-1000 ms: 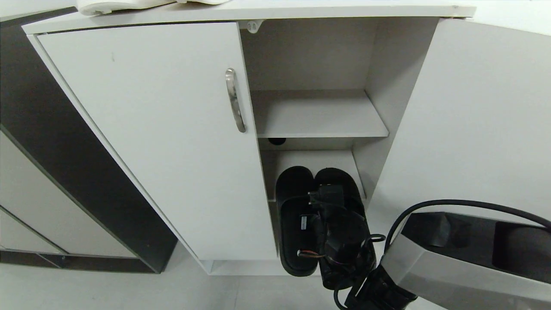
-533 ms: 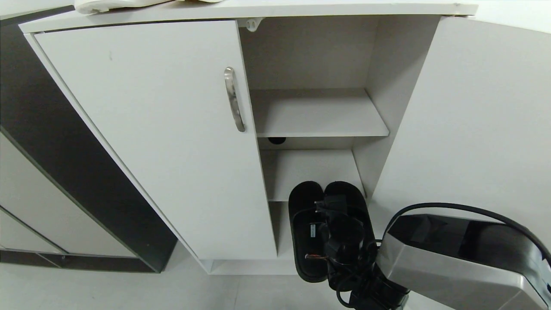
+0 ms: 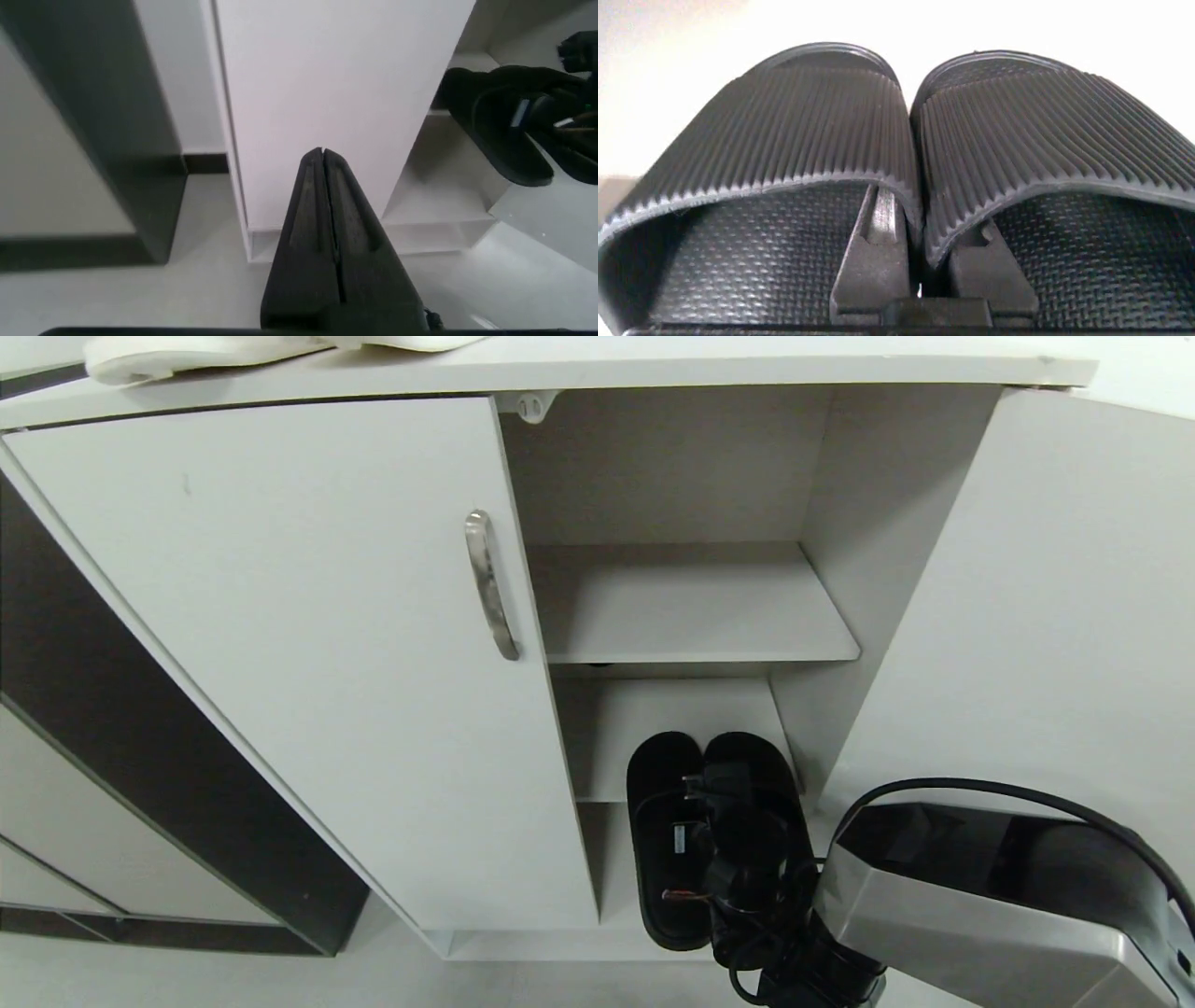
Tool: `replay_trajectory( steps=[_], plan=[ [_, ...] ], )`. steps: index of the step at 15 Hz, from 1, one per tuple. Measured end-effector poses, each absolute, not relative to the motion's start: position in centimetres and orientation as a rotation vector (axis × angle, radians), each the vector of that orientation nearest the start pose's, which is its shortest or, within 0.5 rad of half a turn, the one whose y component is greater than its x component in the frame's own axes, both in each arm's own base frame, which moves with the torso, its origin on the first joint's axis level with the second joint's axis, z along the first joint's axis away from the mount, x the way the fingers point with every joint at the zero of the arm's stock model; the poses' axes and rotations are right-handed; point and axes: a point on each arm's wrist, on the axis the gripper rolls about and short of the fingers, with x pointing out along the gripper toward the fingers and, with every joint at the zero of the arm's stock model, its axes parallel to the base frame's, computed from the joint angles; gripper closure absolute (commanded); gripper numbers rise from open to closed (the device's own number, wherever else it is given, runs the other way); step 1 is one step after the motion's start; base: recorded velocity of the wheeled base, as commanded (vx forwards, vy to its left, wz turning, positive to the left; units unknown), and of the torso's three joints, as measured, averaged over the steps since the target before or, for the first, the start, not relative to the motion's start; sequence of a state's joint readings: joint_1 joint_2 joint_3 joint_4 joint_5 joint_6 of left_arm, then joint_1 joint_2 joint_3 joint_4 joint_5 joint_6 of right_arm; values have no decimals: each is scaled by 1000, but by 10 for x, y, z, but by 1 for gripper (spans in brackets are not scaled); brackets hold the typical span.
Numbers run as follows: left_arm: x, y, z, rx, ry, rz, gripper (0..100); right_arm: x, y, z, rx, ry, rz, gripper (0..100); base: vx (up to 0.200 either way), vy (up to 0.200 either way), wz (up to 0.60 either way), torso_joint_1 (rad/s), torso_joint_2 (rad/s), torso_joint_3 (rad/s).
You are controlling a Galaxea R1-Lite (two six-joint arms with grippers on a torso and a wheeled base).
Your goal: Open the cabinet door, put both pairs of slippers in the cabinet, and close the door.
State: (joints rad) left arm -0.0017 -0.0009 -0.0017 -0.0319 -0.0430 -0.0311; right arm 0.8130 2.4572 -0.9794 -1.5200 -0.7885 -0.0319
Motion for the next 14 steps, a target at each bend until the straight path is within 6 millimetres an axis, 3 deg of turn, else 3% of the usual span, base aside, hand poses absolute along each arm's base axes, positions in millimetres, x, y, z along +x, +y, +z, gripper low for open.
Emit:
replay_trajectory(
  steps=[2,9,14],
  plan=[
    [-23,-1,79,-31,-33,-45,100,299,293,25,-8,-24,26,100,200,0,0,2,-2,-2],
    [-23,-1,79,-30,-34,-45,100,299,295,25,-14,-16,33,100,0,0,0,0,0,0],
    [-23,-1,79,-31,-34,-45,100,323,301,36,-24,-5,19,100,0,0,0,0,0,0]
  ],
)
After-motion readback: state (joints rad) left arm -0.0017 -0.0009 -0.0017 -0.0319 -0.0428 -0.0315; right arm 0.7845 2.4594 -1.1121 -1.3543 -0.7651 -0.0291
